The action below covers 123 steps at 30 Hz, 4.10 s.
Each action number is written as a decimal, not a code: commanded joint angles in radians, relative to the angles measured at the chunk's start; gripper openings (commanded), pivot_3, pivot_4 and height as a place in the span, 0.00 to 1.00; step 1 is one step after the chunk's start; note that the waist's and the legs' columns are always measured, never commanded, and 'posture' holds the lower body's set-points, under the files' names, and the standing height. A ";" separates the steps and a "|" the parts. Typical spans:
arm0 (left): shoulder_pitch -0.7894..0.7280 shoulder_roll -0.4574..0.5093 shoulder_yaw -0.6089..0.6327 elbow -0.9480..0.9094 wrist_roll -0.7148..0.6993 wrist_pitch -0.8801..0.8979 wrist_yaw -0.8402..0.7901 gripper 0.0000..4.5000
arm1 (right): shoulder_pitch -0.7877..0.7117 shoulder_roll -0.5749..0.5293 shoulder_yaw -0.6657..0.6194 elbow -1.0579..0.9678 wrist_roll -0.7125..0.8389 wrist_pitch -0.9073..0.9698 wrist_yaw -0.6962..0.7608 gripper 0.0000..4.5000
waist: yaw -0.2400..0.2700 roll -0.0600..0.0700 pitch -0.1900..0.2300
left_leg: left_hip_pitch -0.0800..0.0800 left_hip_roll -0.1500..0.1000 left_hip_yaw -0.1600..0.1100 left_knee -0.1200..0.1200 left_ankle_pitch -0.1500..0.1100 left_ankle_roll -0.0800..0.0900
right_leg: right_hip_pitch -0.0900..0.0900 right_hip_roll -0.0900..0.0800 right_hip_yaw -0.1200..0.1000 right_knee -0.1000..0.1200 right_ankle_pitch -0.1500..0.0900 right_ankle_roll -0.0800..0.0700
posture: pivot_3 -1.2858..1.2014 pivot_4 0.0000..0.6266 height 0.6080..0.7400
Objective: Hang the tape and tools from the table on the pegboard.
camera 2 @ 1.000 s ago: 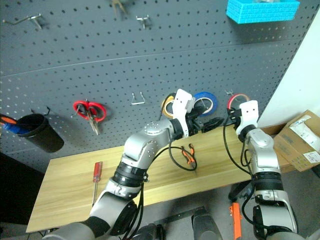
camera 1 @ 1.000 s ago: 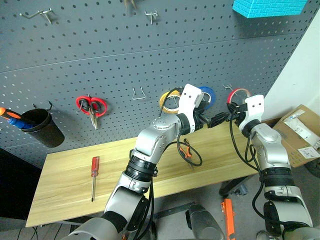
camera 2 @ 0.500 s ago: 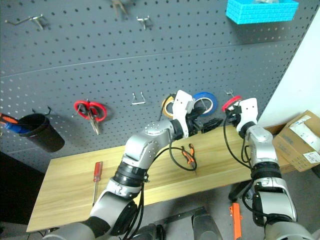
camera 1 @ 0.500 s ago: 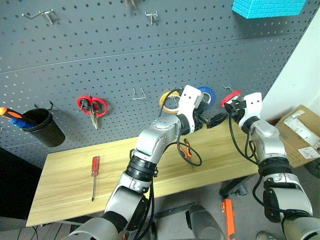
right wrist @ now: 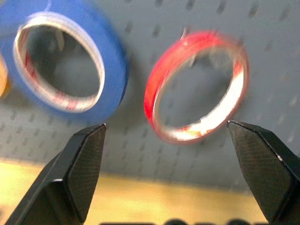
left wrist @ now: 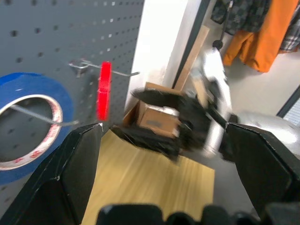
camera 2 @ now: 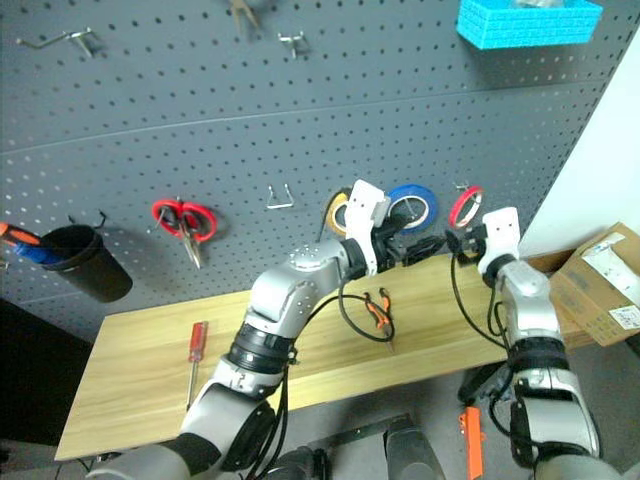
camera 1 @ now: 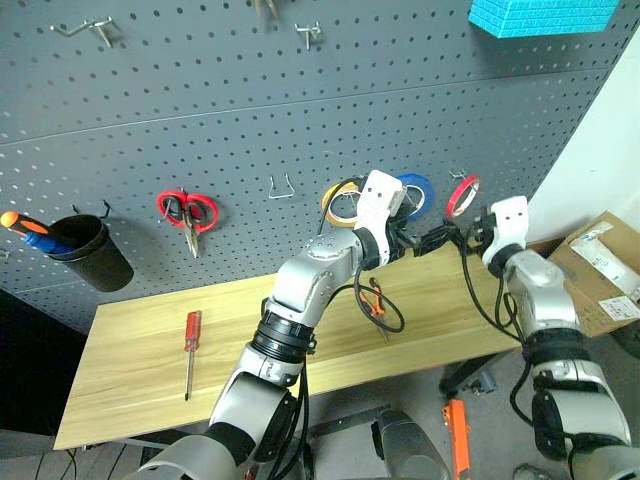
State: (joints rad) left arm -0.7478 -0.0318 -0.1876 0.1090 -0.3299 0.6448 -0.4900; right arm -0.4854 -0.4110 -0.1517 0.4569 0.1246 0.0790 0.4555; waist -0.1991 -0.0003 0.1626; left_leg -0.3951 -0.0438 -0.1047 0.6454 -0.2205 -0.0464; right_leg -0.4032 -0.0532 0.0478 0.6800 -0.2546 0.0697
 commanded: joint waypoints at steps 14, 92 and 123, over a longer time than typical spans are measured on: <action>0.348 0.121 -0.020 -0.349 -0.012 0.157 0.051 1.00 | 0.343 -0.012 0.067 -0.666 0.013 0.620 -0.097 0.99 | 0.012 -0.005 0.003 | 0.006 0.001 0.002 0.001 0.000 0.000 | 0.004 0.001 0.003 0.000 -0.001 0.003 | 0.45 0.24 1.00; 0.664 0.109 0.011 -0.562 -0.025 0.219 0.264 1.00 | -0.169 0.206 0.240 -0.158 -0.039 1.100 -0.221 0.49 | 0.167 -0.028 0.148 | -0.016 0.008 -0.005 -0.018 -0.002 0.004 | -0.008 -0.002 -0.008 -0.033 0.001 -0.001 | 0.54 0.52 1.00; 0.527 0.149 0.134 -0.755 -0.174 0.335 0.256 1.00 | 0.122 0.122 0.152 -0.759 0.118 0.730 -0.046 0.49 | 0.174 -0.024 0.067 | -0.028 0.003 -0.005 -0.016 0.004 -0.007 | -0.020 -0.001 -0.009 -0.032 0.007 -0.004 | 0.53 0.16 1.00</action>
State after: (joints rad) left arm -0.2120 0.1164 -0.0720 -0.5870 -0.4720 0.9753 -0.2295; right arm -0.3379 -0.3039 0.0247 -0.2340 0.2143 0.8493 0.4113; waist -0.0253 -0.0244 0.2292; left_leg -0.4204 -0.0408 -0.1088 0.6292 -0.2169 -0.0530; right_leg -0.4210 -0.0539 0.0391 0.6488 -0.2471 0.0653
